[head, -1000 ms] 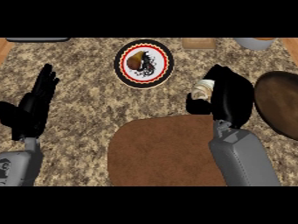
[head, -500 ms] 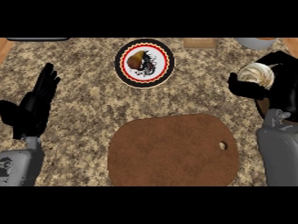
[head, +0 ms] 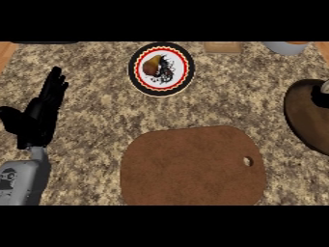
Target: Pick the cupcake from the cutting board and place it in the pan
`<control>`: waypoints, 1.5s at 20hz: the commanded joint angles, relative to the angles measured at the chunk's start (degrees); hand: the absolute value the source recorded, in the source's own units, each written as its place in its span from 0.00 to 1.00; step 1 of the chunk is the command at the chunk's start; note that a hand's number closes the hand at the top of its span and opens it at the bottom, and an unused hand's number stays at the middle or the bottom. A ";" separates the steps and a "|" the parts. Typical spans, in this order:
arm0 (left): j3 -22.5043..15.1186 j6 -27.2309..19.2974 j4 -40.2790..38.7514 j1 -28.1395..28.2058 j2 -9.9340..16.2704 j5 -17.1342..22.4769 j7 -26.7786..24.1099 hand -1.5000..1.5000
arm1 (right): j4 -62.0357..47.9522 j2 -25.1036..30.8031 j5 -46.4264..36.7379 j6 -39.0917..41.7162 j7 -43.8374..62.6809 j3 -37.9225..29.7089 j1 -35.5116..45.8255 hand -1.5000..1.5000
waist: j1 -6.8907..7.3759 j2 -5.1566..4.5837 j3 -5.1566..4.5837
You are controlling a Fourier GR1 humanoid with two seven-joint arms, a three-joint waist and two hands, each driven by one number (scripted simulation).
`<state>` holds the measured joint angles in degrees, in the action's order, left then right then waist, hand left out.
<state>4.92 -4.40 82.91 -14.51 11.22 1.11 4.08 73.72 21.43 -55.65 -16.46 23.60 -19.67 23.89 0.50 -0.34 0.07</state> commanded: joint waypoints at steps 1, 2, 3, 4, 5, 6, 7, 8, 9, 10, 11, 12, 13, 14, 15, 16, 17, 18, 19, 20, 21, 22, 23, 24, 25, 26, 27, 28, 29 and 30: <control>-0.83 -0.90 1.40 -1.65 -0.77 -0.36 3.41 0.50 | -14.32 6.20 0.43 -5.87 -8.06 -4.76 1.50 1.00 | 0.51 -0.11 0.06; -0.76 1.14 2.62 1.12 0.10 0.33 1.05 0.50 | -18.36 6.01 -0.32 -9.23 -9.65 -5.34 0.95 1.00 | 0.98 -0.17 0.07; -2.54 -1.22 1.78 0.34 -2.23 -1.64 1.39 0.50 | -22.08 8.65 1.80 -8.78 -12.14 -6.86 3.90 1.00 | 0.72 -0.15 0.06; -0.03 1.18 2.43 0.98 0.85 0.22 0.77 0.50 | -25.67 9.95 3.87 -9.64 -15.86 -8.56 2.96 1.00 | 1.08 -0.26 0.10; -2.60 -1.43 4.17 1.16 -2.02 -1.74 1.93 0.50 | -30.34 9.63 4.43 -12.47 -17.64 -9.36 5.24 1.00 | 1.39 -0.30 0.14; -1.69 0.86 4.87 2.35 -0.68 -0.09 1.71 0.50 | -32.96 8.59 5.94 -15.10 -20.73 -10.03 5.07 1.00 | 1.25 -0.20 0.12; 1.45 2.33 -0.86 -0.82 1.56 1.28 -0.22 0.50 | -36.16 11.17 5.77 -14.48 -22.05 -10.75 6.34 1.00 | 1.20 -0.57 0.13; -0.66 1.25 4.51 0.12 0.45 0.61 4.33 0.50 | -39.94 10.21 6.30 -17.15 -23.65 -11.17 8.28 1.00 | 1.57 -0.33 0.15; 0.11 1.26 2.21 -0.44 0.88 0.21 2.28 0.50 | -42.31 12.80 8.19 -15.89 -26.59 -12.64 8.92 1.00 | 1.27 -0.38 0.14; -2.82 0.10 2.85 1.47 -1.74 -1.75 0.20 0.50 | -45.52 13.78 6.49 -15.83 -25.31 -12.18 11.34 1.00 | 2.07 -0.65 0.19; -1.18 -0.32 0.35 -2.66 -0.84 -1.25 1.93 0.50 | -47.25 14.44 7.98 -14.77 -28.77 -12.78 10.72 1.00 | 1.53 -0.73 0.21; -1.31 -0.13 3.06 -0.08 -0.57 -1.05 2.36 0.50 | -44.13 9.67 14.43 -14.86 -31.73 -16.32 8.46 1.00 | 1.54 -0.53 0.34; -0.97 0.23 1.43 -0.30 -1.02 -0.55 0.48 0.50 | -48.07 12.13 13.73 -13.68 -30.83 -16.71 10.95 1.00 | 1.96 -0.81 0.29; -1.38 1.59 2.07 0.46 -0.57 -0.04 0.99 0.50 | -51.16 12.27 11.52 -12.51 -27.51 -15.33 13.10 0.00 | 2.72 -0.89 0.26; -1.91 -0.44 3.94 -1.30 -1.39 -0.93 3.20 0.50 | -50.86 12.92 15.15 -4.51 -28.93 -16.82 11.95 0.00 | 2.11 -0.64 0.34; -0.72 1.61 2.50 1.01 -0.36 0.48 0.78 0.50 | -51.73 12.52 16.92 -1.54 -29.12 -17.82 12.82 0.00 | 2.32 -0.71 0.29; -0.79 0.90 2.92 -1.95 0.26 -0.24 3.27 0.50 | -53.20 10.73 17.32 -1.29 -30.29 -17.89 12.67 0.00 | 2.23 -0.82 0.37; -1.39 1.22 2.99 0.78 -0.73 -0.21 0.67 0.50 | -54.40 12.39 18.37 0.41 -32.87 -18.91 12.41 0.00 | 2.59 -0.96 0.38; -1.08 1.15 2.34 0.43 -0.49 -0.36 0.53 0.50 | -55.20 12.61 19.92 1.58 -35.11 -20.14 12.06 0.00 | 1.97 -0.83 0.33; -0.34 0.87 0.20 -0.33 -0.51 -0.41 -0.87 0.50 | -56.39 13.42 19.70 1.62 -36.71 -20.23 12.07 0.00 | 2.14 -1.22 0.37; -0.88 1.57 1.07 0.21 -0.15 -0.46 -0.03 0.50 | -57.51 12.29 19.88 -0.25 -39.15 -20.51 11.02 0.00 | 2.07 -0.96 0.33; -0.01 2.88 1.93 0.40 0.32 1.30 0.00 0.50 | -58.33 14.32 19.64 0.06 -40.60 -20.72 10.17 0.00 | 2.37 -1.03 0.36; -0.23 1.71 -1.46 -1.56 -0.31 -0.05 -0.73 0.50 | -58.25 14.06 19.09 -1.69 -39.71 -20.23 13.47 0.00 | 2.27 -1.19 0.32; -0.90 1.10 2.82 -0.41 -0.88 0.27 1.82 0.50 | -57.78 12.25 21.15 -3.89 -44.45 -22.10 10.64 0.00 | 2.16 -0.80 0.36; -0.58 1.70 1.64 0.71 -0.47 0.24 0.70 0.50 | -57.36 12.96 22.25 -3.27 -44.34 -22.83 12.75 0.00 | 1.88 -0.64 0.27; -0.08 1.10 0.39 0.64 -0.16 -0.47 -0.19 0.50 | -56.48 11.87 24.17 -4.20 -48.85 -24.43 10.37 0.00 | 1.27 -0.57 0.26; -0.43 1.49 1.59 -0.60 -0.30 0.22 1.88 0.50 | -56.74 12.52 25.00 -4.17 -48.60 -25.23 12.07 0.00 | 1.57 -0.60 0.29; 0.11 0.21 -0.45 -1.53 -0.24 -0.76 1.98 0.50 | -55.00 11.50 27.11 -4.29 -51.69 -26.66 10.95 0.00 | 0.46 -0.30 0.19; 1.85 3.46 0.41 0.71 1.74 1.86 0.33 0.50 | -55.18 11.46 28.99 -4.69 -52.82 -28.45 10.34 0.00 | 0.81 -0.26 0.18; 0.78 2.21 3.61 1.69 1.00 1.14 2.83 0.50 | -53.70 11.77 31.07 -3.74 -55.01 -30.02 9.28 0.00 | 0.41 0.14 0.15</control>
<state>5.18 -2.63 84.32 -14.27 11.54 1.59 5.37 18.32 33.52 -29.98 -20.15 -24.93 -45.29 34.68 1.67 -0.76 0.31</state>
